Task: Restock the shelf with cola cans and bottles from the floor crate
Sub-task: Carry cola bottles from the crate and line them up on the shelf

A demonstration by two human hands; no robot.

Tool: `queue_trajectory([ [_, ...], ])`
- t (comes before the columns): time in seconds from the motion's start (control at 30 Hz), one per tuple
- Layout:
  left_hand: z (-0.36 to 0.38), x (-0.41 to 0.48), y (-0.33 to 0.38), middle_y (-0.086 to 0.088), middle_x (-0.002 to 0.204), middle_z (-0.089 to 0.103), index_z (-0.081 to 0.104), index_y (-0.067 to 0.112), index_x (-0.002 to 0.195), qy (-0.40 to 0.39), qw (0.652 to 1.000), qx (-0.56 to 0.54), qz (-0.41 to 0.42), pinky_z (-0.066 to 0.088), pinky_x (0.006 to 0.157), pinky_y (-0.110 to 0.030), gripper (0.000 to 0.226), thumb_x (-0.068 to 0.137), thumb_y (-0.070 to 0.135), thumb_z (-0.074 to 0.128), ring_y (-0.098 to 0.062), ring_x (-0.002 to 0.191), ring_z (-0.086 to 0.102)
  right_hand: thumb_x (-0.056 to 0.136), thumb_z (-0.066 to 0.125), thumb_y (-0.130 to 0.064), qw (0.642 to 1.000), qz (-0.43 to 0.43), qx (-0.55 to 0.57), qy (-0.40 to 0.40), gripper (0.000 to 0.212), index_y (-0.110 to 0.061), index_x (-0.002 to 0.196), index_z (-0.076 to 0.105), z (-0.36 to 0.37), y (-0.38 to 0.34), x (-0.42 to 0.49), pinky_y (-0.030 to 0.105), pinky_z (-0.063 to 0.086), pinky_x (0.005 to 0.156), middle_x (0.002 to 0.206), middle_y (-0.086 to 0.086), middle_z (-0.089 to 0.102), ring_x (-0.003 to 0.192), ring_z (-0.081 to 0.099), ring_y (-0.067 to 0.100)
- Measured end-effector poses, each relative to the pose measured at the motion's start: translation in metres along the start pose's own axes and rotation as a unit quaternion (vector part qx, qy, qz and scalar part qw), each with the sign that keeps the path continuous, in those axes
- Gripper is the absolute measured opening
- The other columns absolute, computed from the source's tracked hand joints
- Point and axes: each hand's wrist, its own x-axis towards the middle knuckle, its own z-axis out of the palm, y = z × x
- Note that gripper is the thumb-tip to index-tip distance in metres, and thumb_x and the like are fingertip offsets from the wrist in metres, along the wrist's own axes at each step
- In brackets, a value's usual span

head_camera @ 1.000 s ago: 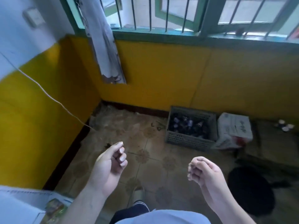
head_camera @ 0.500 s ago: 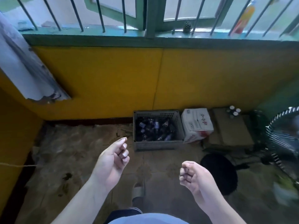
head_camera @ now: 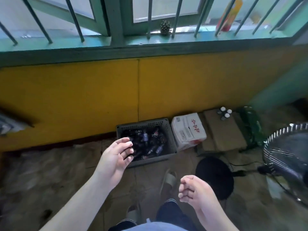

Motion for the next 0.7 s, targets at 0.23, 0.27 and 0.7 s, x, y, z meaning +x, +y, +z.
queue_trajectory([
  [0.23,-0.005,0.08,-0.024,-0.002,0.076,0.059,0.065,0.013,0.099,0.194,0.98,-0.049,-0.026,0.046,0.048,-0.02,0.015,0.097,0.001,0.056,-0.01,0.06,0.055,0.097,0.05,0.001,0.993,0.092,-0.06,-0.049,0.016,0.001,0.089,0.064,-0.007,-0.044,0.118,0.031,0.05,0.056,0.068,0.015,0.062,0.056,0.057,0.024],
  [0.27,-0.002,0.093,-0.023,-0.001,0.075,0.059,0.065,0.013,0.098,0.218,0.974,-0.059,-0.018,0.046,0.048,-0.02,0.015,0.097,0.002,0.056,-0.009,0.059,0.055,0.097,0.051,0.001,0.989,0.116,-0.072,-0.056,0.017,0.001,0.087,0.065,-0.006,-0.054,0.139,0.031,0.049,0.056,0.067,0.015,0.062,0.056,0.056,0.024],
  [0.7,0.038,0.303,-0.14,-0.009,0.085,0.072,0.067,0.002,0.104,0.154,0.94,0.276,-0.129,0.051,0.059,-0.022,0.016,0.096,-0.003,0.054,-0.017,0.069,0.066,0.105,0.045,-0.01,0.963,0.218,-0.153,-0.047,0.023,-0.003,0.091,0.062,-0.027,-0.039,0.433,0.025,0.051,0.045,0.054,0.004,0.065,0.044,0.061,0.015],
])
